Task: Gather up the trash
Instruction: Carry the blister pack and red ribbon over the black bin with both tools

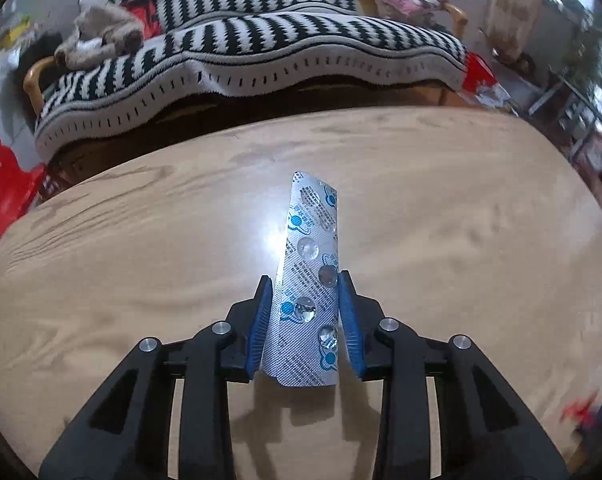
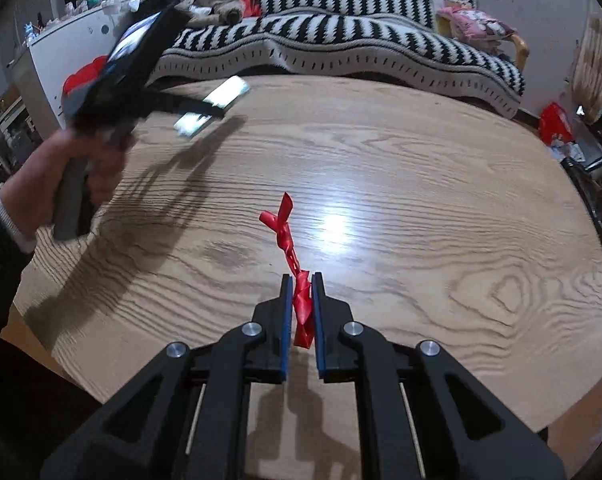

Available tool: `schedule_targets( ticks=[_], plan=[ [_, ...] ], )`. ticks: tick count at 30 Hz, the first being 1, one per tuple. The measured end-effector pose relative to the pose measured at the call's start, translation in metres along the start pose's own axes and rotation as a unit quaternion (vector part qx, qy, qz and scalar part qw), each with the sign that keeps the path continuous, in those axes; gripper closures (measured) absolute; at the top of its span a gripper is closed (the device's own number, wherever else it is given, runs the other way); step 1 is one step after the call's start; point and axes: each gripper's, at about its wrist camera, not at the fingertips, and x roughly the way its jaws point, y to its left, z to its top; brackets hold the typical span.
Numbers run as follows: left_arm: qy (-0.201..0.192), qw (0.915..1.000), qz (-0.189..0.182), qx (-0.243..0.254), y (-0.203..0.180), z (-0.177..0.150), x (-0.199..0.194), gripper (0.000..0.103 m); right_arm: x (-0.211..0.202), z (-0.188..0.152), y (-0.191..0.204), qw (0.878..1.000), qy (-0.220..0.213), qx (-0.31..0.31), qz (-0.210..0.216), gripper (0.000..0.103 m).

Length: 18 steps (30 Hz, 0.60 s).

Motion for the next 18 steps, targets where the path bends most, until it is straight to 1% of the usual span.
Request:
schedule_targets(
  ticks=[3,6,7,9,10,11,13,15,18],
  plan=[
    [-0.01,0.9999,-0.002,0.012,-0.016,-0.026,-0.029,0.07,-0.022,-0.011,-0.01,1.0,-0.013,0.006,-0.008,0.093],
    [-0.037,0.9988,-0.005,0.032,-0.042,-0.049,-0.069,0.07,-0.043,-0.024,-0.022,0.999,-0.026,0.012,-0.019,0.093],
    [-0.041,0.9985,-0.009,0.035,-0.048,-0.052,-0.076,0.07,-0.049,-0.029,-0.027,0.999,-0.029,0.016,-0.022,0.093],
    [-0.053,0.9974,-0.026,0.042,-0.07,-0.062,-0.098,0.07,-0.062,-0.041,-0.04,0.999,-0.035,0.028,-0.032,0.093],
    [-0.054,0.997,-0.034,0.044,-0.078,-0.065,-0.103,0.07,-0.067,-0.046,-0.047,0.998,-0.036,0.033,-0.037,0.093],
    [-0.057,0.9959,-0.049,0.049,-0.094,-0.072,-0.112,0.07,-0.073,-0.052,-0.055,0.998,-0.038,0.04,-0.042,0.093],
    [-0.062,0.9939,-0.067,0.062,-0.118,-0.082,-0.122,0.07,-0.084,-0.065,-0.073,0.996,-0.041,0.055,-0.055,0.093],
    [-0.069,0.9918,-0.079,0.072,-0.139,-0.089,-0.129,0.07,-0.093,-0.076,-0.088,0.995,-0.043,0.069,-0.062,0.093],
    [-0.069,0.9873,-0.107,0.094,-0.178,-0.098,-0.133,0.07,-0.106,-0.093,-0.118,0.991,-0.046,0.099,-0.078,0.093]
  ],
)
